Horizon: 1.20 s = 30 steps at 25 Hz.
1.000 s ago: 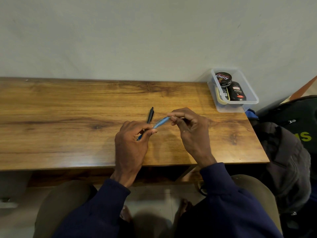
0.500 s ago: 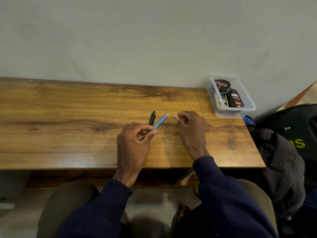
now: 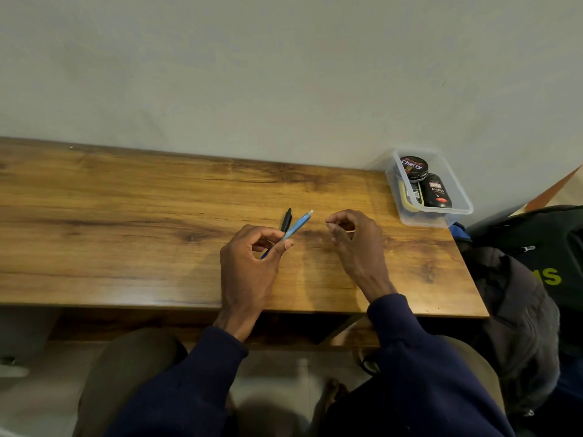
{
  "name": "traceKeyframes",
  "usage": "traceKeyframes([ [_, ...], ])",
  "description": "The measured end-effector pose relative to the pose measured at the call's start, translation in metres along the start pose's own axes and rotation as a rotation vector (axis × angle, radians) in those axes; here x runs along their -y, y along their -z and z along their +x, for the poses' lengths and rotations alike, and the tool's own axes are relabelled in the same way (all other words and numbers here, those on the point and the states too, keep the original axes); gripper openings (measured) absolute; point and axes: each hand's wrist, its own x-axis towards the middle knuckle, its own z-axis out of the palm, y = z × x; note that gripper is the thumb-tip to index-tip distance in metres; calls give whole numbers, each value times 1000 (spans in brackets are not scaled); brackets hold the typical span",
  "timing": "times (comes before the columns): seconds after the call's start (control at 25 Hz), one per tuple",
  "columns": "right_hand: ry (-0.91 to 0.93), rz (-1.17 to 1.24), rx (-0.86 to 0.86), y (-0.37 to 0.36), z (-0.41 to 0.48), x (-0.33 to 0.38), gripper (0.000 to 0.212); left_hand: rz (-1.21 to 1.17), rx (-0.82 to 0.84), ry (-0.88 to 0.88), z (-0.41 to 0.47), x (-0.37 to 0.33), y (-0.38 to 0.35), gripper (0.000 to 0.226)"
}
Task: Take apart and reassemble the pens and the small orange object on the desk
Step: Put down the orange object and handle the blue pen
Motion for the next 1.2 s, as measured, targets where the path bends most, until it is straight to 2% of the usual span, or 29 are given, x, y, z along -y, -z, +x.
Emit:
traceKeyframes([
  [0.12, -41, 307, 19, 9, -13, 6, 10, -17, 15, -3, -1, -2, -1, 21],
  [0.36, -22, 570, 22, 19, -22, 18, 14, 3, 57, -72, -3, -2, -2, 22],
  [0.92, 43, 454, -82, 14, -17, 7, 14, 7, 71, -101, -3, 1, -6, 21],
  [1.2, 83, 441, -40, 13, -18, 6, 14, 14, 75, -106, -3, 1, -6, 20],
])
